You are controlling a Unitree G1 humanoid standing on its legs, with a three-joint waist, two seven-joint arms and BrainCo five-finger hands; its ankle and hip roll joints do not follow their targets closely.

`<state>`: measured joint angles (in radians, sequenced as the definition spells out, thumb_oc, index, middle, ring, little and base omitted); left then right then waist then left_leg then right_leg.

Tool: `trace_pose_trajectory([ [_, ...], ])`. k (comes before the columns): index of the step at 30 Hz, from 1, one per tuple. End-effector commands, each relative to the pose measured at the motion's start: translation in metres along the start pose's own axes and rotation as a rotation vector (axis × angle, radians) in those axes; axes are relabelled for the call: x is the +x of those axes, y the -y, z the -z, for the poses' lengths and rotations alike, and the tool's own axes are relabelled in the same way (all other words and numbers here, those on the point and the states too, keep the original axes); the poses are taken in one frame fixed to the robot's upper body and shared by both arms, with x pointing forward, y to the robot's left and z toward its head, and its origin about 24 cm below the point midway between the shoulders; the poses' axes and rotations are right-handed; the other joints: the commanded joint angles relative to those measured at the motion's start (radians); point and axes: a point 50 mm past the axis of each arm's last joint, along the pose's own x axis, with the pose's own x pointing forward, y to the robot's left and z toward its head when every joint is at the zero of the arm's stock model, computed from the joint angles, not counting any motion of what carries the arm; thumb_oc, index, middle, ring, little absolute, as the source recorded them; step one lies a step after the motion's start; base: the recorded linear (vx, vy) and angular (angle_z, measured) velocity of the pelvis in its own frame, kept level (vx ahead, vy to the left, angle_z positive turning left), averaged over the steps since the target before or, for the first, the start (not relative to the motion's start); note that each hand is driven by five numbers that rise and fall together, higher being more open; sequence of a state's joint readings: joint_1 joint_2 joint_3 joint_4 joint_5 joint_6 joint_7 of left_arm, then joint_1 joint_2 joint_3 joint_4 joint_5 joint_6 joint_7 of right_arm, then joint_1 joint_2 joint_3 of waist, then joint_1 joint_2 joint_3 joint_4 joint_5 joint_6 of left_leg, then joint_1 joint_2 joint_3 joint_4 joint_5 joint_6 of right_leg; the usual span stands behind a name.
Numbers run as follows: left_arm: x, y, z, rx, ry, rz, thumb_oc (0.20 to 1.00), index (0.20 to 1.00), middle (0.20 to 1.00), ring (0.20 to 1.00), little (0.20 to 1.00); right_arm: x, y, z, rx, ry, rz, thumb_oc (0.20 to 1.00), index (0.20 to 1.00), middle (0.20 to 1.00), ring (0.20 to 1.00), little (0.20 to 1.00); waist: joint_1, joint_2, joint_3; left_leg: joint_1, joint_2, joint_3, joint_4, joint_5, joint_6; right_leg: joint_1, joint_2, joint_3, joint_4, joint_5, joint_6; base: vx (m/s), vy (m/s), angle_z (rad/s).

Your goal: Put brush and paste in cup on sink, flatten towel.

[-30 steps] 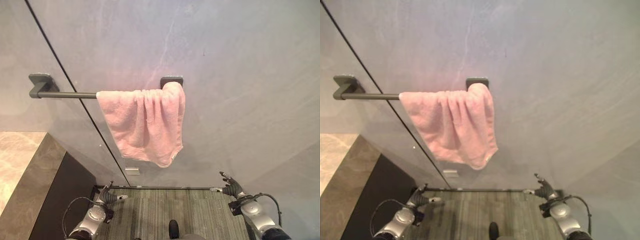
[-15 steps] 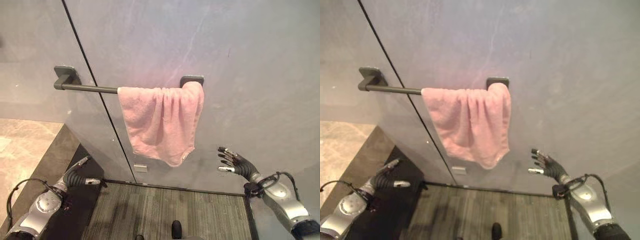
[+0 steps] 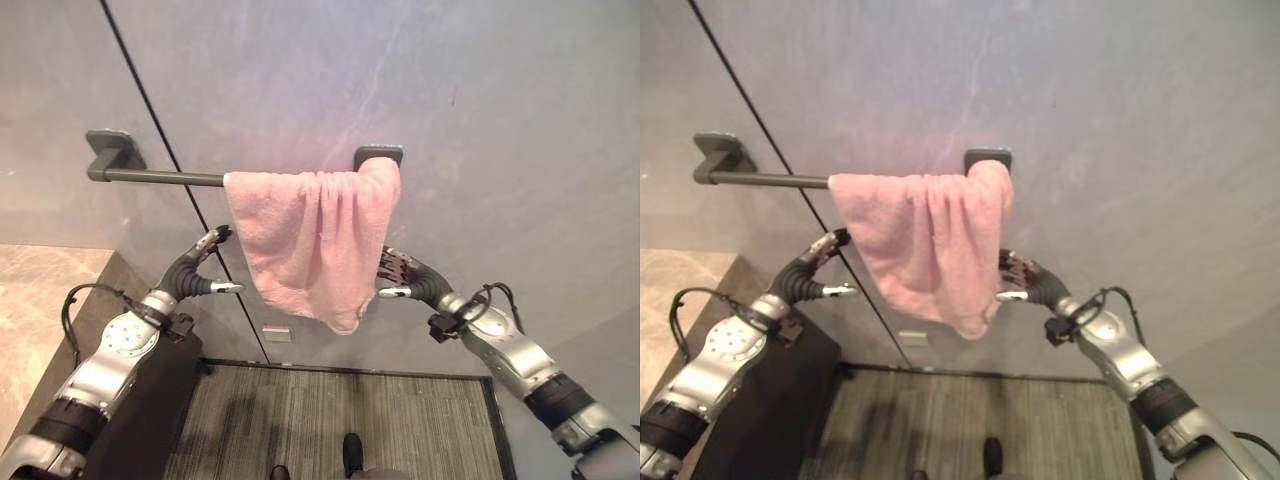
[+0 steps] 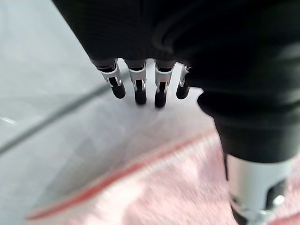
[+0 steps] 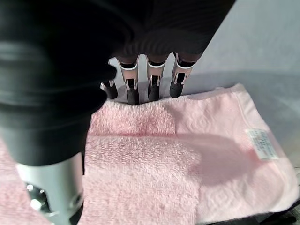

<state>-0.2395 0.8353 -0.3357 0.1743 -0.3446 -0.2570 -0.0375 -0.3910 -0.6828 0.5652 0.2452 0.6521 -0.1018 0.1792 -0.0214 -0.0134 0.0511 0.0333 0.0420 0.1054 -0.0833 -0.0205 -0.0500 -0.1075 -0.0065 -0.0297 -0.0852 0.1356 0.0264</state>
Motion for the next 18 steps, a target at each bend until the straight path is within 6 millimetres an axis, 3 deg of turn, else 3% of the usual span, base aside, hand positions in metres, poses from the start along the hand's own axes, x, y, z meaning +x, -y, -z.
trace_pose_trajectory([
  [1, 0.014, 0.002, -0.018, 0.012, 0.094, -0.007, 1.000, 1.000, 1.000, 1.000, 1.000, 0.025, -0.010, -0.020, -0.012, 0.084, 0.003, 1.000, 1.000, 1.000, 1.000, 1.000, -0.001, -0.061, -0.037, -0.069, -0.022, 0.035, 0.048, 0.019, -0.003, -0.003, -0.133, 0.068, 0.020, -0.009, 0.148, -0.01, 0.015, -0.13],
  [4, 0.032, 0.021, -0.020, -0.003, 0.101, 0.028, 1.000, 1.000, 1.000, 1.000, 1.000, 0.047, -0.026, -0.036, -0.032, 0.128, -0.021, 1.000, 1.000, 1.000, 1.000, 1.000, -0.013, -0.064, -0.033, -0.078, -0.022, 0.049, 0.041, 0.023, -0.002, -0.026, -0.133, 0.085, 0.018, 0.007, 0.153, -0.02, 0.022, -0.11],
  [7, 0.039, 0.033, -0.020, -0.040, 0.102, 0.034, 1.000, 1.000, 1.000, 1.000, 1.000, 0.055, -0.031, -0.043, -0.038, 0.150, 0.001, 1.000, 1.000, 1.000, 1.000, 1.000, -0.016, -0.067, -0.032, -0.081, -0.023, 0.056, 0.036, 0.024, -0.001, -0.034, -0.131, 0.095, 0.015, 0.012, 0.155, 0.00, 0.014, -0.10],
  [9, 0.041, 0.042, -0.020, -0.096, 0.108, 0.028, 0.940, 0.940, 0.940, 0.940, 0.940, 0.062, -0.037, -0.051, -0.068, 0.179, 0.008, 0.846, 0.846, 0.846, 0.846, 0.846, -0.017, -0.068, -0.031, -0.082, -0.022, 0.060, 0.035, 0.024, 0.000, -0.040, -0.130, 0.101, 0.016, 0.015, 0.157, 0.01, 0.008, -0.20],
  [10, 0.039, 0.049, -0.013, -0.126, 0.074, 0.020, 0.551, 0.551, 0.551, 0.551, 0.551, 0.067, -0.044, -0.057, -0.131, 0.198, 0.003, 0.200, 0.200, 0.200, 0.200, 0.200, -0.018, -0.070, -0.033, -0.080, -0.022, 0.064, 0.039, 0.020, 0.002, -0.039, -0.129, 0.107, 0.016, 0.015, 0.157, 0.02, 0.001, -0.19],
  [11, 0.039, 0.049, -0.013, -0.126, 0.074, 0.020, 0.551, 0.551, 0.551, 0.551, 0.551, 0.067, -0.045, -0.057, -0.132, 0.198, 0.003, 0.200, 0.200, 0.200, 0.200, 0.200, -0.018, -0.069, -0.033, -0.080, -0.022, 0.064, 0.039, 0.020, 0.002, -0.039, -0.129, 0.108, 0.016, 0.015, 0.157, 0.03, -0.001, -0.12],
  [12, 0.037, 0.050, -0.009, -0.127, 0.058, 0.015, 0.228, 0.228, 0.228, 0.228, 0.228, 0.068, -0.046, -0.060, -0.146, 0.208, 0.005, 0.200, 0.200, 0.200, 0.200, 0.200, -0.017, -0.070, -0.034, -0.078, -0.022, 0.065, 0.039, 0.019, 0.003, -0.037, -0.128, 0.110, 0.016, 0.014, 0.157, 0.00, 0.000, 0.00],
  [18, 0.016, 0.051, 0.009, -0.176, -0.010, -0.058, 0.200, 0.200, 0.200, 0.200, 0.200, 0.051, -0.053, -0.059, -0.098, 0.272, 0.015, 0.200, 0.200, 0.200, 0.200, 0.200, -0.018, -0.071, -0.042, -0.063, -0.024, 0.066, 0.047, 0.005, 0.009, -0.023, -0.128, 0.118, 0.014, 0.008, 0.160, 0.02, 0.000, 0.00],
])
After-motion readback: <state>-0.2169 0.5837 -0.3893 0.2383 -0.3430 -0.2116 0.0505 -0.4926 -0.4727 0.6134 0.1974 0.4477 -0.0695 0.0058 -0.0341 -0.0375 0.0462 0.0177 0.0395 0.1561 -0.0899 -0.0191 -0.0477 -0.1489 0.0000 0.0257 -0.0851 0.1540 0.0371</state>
